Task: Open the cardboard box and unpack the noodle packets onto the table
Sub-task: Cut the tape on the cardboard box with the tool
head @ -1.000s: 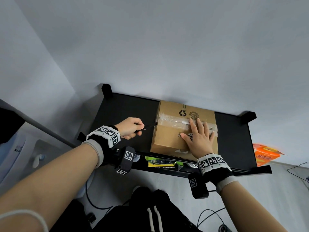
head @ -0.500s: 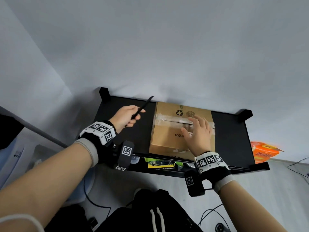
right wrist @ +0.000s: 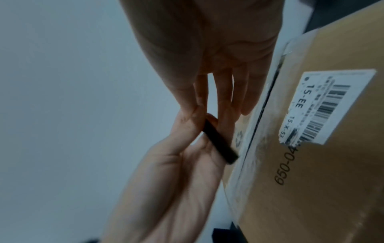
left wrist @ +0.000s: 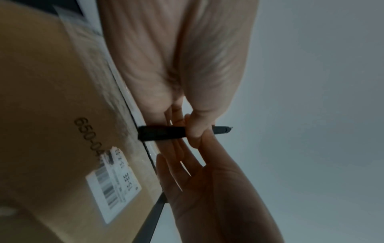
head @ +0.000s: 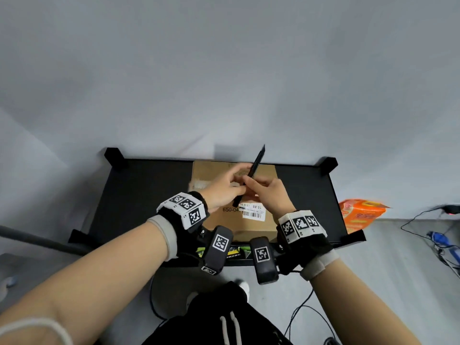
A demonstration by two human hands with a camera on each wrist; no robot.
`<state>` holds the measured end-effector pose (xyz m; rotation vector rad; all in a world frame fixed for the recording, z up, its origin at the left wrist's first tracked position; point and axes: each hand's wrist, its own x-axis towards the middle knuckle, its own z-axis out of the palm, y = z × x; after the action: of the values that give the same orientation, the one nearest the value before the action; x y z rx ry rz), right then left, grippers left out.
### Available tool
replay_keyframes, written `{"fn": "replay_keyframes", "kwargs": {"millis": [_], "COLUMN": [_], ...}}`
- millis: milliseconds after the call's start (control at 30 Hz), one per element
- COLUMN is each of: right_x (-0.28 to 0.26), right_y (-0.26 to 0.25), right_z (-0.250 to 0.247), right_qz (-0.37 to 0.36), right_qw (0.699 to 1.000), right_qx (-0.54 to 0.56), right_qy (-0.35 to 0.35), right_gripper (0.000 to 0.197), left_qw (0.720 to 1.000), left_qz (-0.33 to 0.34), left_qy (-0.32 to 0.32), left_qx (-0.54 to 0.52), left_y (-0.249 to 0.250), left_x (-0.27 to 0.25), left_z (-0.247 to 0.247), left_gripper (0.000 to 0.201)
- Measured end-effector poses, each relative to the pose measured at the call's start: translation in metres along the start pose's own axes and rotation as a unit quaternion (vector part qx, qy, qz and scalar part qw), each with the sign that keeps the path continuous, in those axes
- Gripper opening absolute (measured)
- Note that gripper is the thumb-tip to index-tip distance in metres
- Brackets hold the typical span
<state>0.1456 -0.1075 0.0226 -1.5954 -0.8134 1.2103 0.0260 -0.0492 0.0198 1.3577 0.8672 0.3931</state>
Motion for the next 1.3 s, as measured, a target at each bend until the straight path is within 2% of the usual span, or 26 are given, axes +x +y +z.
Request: {"fn": "replay_keyframes", "kwargs": {"millis": [67, 167, 267, 333, 367, 433, 467, 567, 700, 900, 1067, 1167, 1300], "right_x": [0.003, 0.011, 0.016, 0.018, 0.018, 0.019, 0.020, 0.025, 0.028, 0.029, 0.023, 0.028, 0.028], "right_y": [0.001, 0.003, 0.013, 0.025, 0.031, 0.043, 0.049, 0.060, 0.066, 0.075, 0.083, 0.089, 0.092], "right_z": [-0.015, -0.043, -0.076, -0.096, -0.104, -0.115, -0.118, -0.125, -0.129, -0.134, -0.133, -0.133, -0.133], "right_qz": [0.007, -0.004, -0.010, 0.018, 0.035, 0.073, 0.089, 0.116, 0.138, 0.161, 0.116, 0.130, 0.102], "right_qw": [1.000, 0.996, 0.994, 0.993, 0.993, 0.990, 0.989, 0.986, 0.986, 0.982, 0.991, 0.985, 0.989], "right_qx": [0.017, 0.052, 0.010, -0.006, -0.009, -0.020, -0.025, -0.022, 0.015, 0.068, -0.017, -0.070, -0.055], "right_qy": [0.015, 0.078, 0.111, 0.115, 0.115, 0.118, 0.118, 0.113, 0.095, 0.065, 0.057, 0.093, 0.093], "right_gripper": [0.019, 0.024, 0.028, 0.031, 0.032, 0.031, 0.030, 0.029, 0.030, 0.035, 0.032, 0.026, 0.028], "left_qw": [1.000, 0.996, 0.977, 0.949, 0.923, 0.883, 0.880, 0.892, 0.909, 0.914, 0.915, 0.914, 0.915], "left_qz": [0.004, 0.001, 0.010, -0.008, -0.035, -0.115, -0.150, -0.182, -0.165, -0.149, -0.145, -0.144, -0.142], "left_qy": [-0.012, -0.003, 0.090, 0.183, 0.227, 0.268, 0.273, 0.288, 0.301, 0.315, 0.318, 0.320, 0.319], "left_qx": [0.021, 0.088, 0.191, 0.258, 0.308, 0.367, 0.359, 0.295, 0.238, 0.207, 0.203, 0.205, 0.204], "left_y": [0.003, 0.007, 0.000, -0.012, -0.019, -0.032, -0.037, -0.050, -0.057, -0.062, -0.066, -0.068, -0.069], "left_x": [0.009, 0.022, 0.030, 0.031, 0.030, 0.027, 0.026, 0.026, 0.027, 0.027, 0.026, 0.025, 0.026], "left_z": [0.007, 0.010, -0.002, -0.017, -0.025, -0.037, -0.040, -0.042, -0.038, -0.035, -0.035, -0.034, -0.034], "left_gripper": [0.060, 0.053, 0.037, 0.031, 0.031, 0.035, 0.040, 0.049, 0.055, 0.058, 0.058, 0.058, 0.057]}}
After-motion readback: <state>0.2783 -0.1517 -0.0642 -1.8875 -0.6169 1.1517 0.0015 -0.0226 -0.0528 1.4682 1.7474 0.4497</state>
